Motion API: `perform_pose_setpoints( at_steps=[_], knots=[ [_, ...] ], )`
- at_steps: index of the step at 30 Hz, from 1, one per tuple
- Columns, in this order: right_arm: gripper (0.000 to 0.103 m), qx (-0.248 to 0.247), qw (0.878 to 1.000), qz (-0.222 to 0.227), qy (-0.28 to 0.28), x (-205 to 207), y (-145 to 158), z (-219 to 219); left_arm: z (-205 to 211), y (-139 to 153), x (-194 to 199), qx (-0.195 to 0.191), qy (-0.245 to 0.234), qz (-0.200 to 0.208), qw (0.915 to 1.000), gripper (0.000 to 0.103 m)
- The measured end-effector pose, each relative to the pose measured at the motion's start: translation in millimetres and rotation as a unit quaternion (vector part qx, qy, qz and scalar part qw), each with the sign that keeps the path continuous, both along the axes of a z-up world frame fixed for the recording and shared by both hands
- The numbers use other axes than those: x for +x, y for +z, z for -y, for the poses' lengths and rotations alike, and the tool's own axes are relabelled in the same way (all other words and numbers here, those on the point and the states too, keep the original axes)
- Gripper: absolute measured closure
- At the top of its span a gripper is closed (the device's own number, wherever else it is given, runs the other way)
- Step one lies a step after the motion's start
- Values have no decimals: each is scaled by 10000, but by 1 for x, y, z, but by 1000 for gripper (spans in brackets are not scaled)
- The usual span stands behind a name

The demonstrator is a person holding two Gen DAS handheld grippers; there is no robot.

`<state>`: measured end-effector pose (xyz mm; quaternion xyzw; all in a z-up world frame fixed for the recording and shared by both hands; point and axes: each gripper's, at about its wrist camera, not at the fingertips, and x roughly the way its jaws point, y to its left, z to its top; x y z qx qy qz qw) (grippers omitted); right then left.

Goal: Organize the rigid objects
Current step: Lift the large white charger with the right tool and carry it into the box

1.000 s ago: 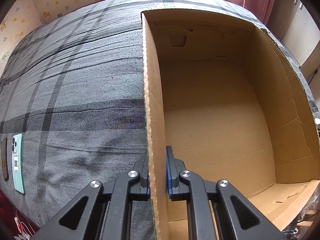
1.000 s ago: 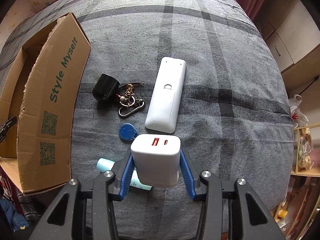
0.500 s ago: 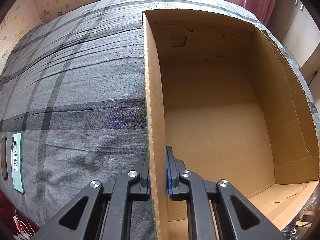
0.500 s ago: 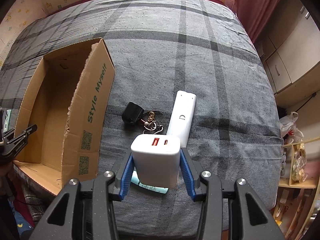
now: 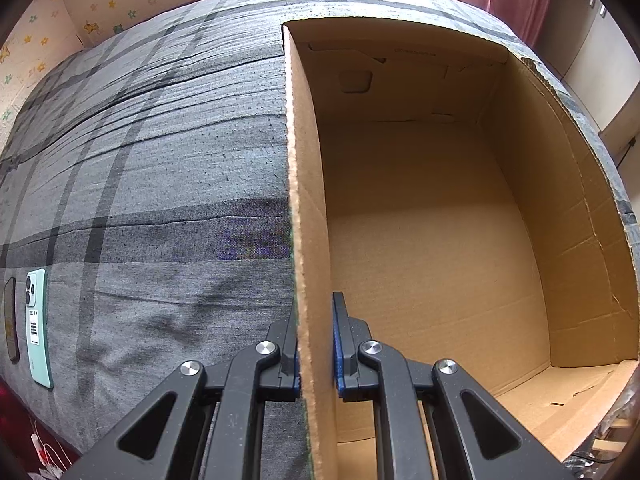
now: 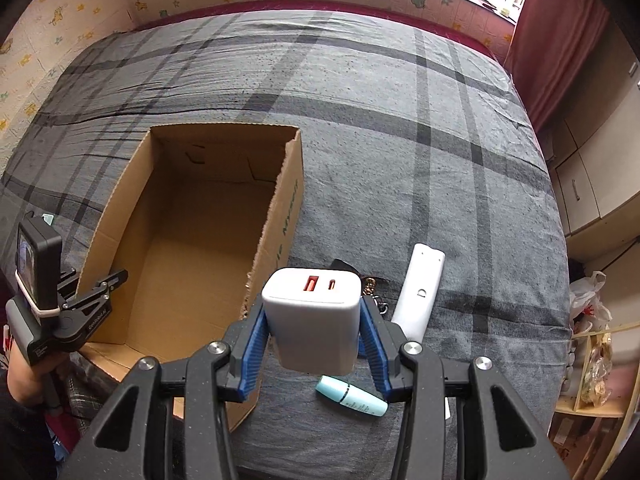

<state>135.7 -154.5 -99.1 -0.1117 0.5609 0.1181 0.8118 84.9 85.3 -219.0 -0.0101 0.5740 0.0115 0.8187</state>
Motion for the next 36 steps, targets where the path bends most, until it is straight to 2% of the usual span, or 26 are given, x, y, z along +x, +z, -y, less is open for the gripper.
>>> perform_pose_setpoints(
  at_steps=[10,17,26,36],
  knots=[
    [55,185,9991,2,384,3,6,-53,0,0,0,2,5,-9,10000,91],
    [55,302,9979,-116,569,3,-5,-82,0,0,0,12,-1,-11,10000,91],
    [55,361,9966,-356,646,6,-33,-113,0,0,1,8,14,-16,10000,91],
    [55,358,9947,-815,507,13,-85,-130,0,0,0,1,27,-13,10000,91]
  ],
)
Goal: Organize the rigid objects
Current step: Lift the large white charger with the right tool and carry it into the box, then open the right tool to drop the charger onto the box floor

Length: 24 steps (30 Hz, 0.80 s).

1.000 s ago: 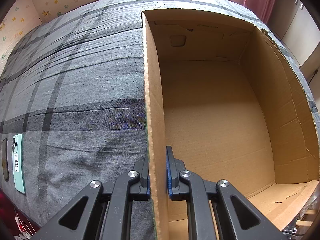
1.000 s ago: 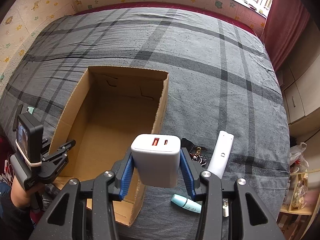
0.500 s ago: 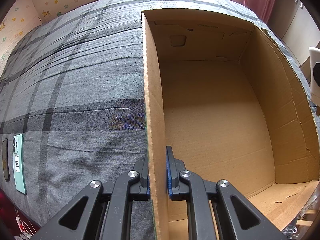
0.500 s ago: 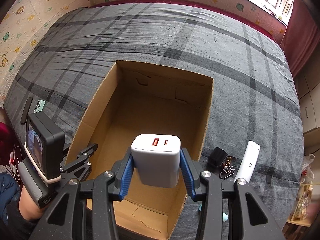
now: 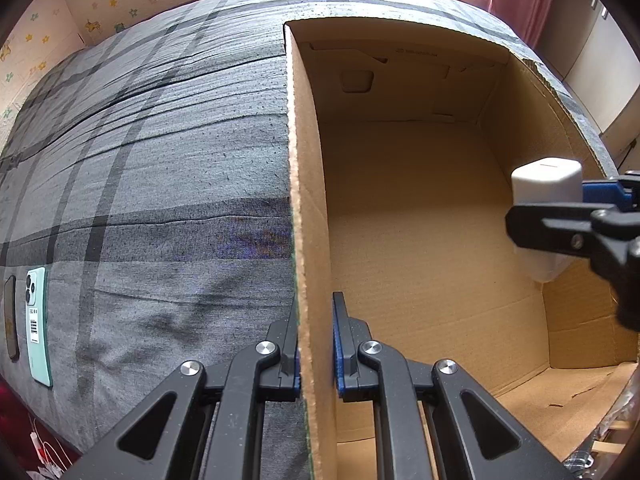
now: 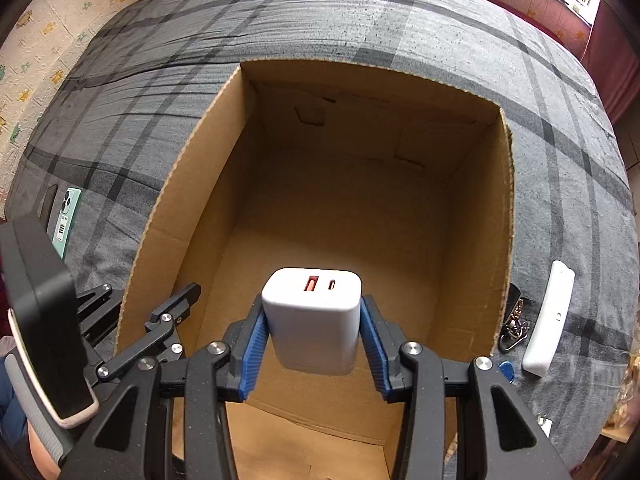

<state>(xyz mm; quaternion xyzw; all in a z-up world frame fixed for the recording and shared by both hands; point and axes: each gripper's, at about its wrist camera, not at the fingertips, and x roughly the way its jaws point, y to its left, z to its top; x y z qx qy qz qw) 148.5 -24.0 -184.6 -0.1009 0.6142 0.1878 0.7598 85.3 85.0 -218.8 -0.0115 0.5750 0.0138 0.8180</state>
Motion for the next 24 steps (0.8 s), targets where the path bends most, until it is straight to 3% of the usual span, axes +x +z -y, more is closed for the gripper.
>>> perform_pose_setpoints(
  at_steps=[11,24],
  knots=[
    [55,-192,9981,-543,-200,9,-56,-4,1,0,-1,-1,16,18,10000,91],
    [55,-178,9954,-926,-141,19,-76,-4,3,0,-1,71,-16,4,10000,91]
  ],
)
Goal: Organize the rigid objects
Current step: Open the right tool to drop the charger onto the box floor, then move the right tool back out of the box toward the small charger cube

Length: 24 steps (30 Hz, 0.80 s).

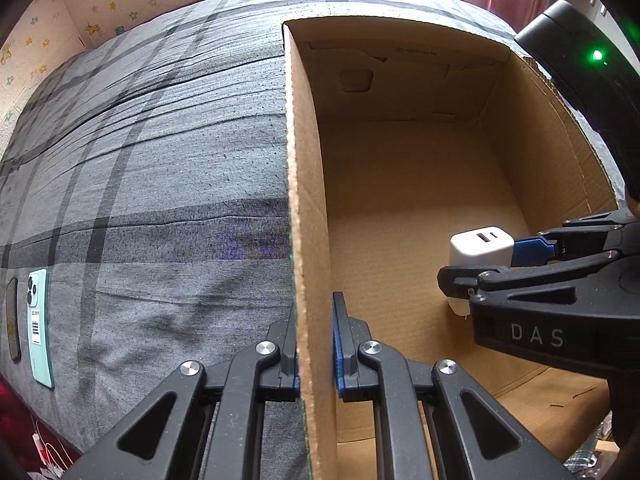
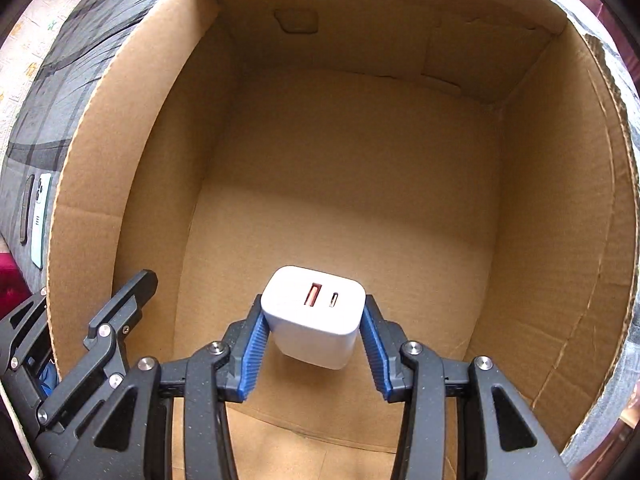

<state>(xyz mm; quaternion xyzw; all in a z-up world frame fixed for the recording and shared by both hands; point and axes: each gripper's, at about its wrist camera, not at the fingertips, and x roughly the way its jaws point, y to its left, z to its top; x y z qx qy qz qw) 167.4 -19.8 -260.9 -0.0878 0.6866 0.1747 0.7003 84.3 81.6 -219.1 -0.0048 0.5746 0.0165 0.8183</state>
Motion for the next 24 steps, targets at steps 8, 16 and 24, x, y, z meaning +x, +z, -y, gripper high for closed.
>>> perform_pose_setpoints(
  at_steps=[8,16,24],
  knots=[
    [42,69,9995,309,-17,0,25,7,1,1,1,5,-1,-5,10000,91],
    [18,88,9964,842,84,-11,62,21,0,1,1,-6,13,-12,10000,91],
    [8,121,9935,1135,34,-24,94,28,0,1,2,8,27,-15,10000,91]
  ],
)
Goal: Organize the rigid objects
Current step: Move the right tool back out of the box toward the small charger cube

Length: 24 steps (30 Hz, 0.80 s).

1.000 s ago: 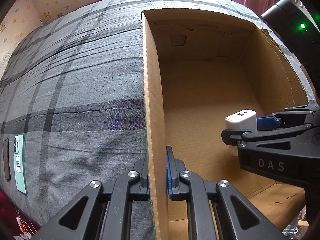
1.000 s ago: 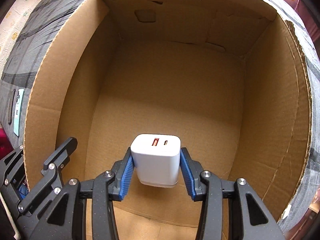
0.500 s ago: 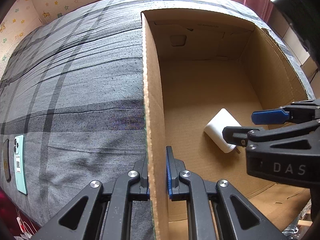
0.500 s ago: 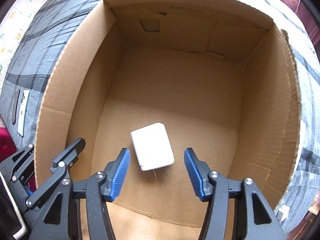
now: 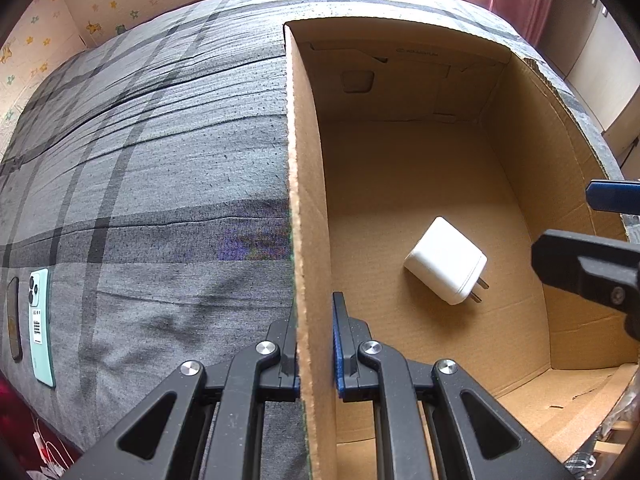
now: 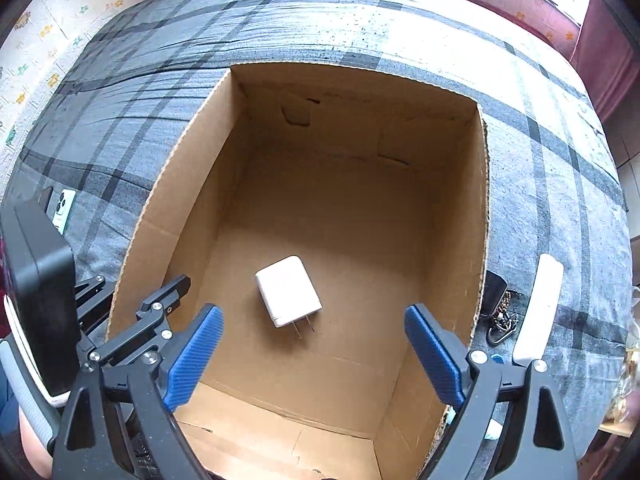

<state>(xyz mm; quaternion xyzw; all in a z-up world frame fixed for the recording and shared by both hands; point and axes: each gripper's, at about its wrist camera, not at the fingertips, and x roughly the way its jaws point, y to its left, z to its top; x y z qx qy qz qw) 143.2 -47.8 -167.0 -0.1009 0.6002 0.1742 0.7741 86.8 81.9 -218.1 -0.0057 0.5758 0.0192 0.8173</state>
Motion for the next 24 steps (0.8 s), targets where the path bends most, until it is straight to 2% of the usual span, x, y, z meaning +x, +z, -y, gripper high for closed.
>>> perform_pose_setpoints(
  at_steps=[4,10,24],
  knots=[
    [3,92,9999,113,-86,-5,11,9,0,0,0,7,4,-3,10000,91],
    [2,144,9990,360,-234,-11,26,23,1,0,0,9,8,-1,10000,91],
    [0,37,9953,579,-770,-17,43,97,2,1,0,48,0,-6,10000,91]
  ],
)
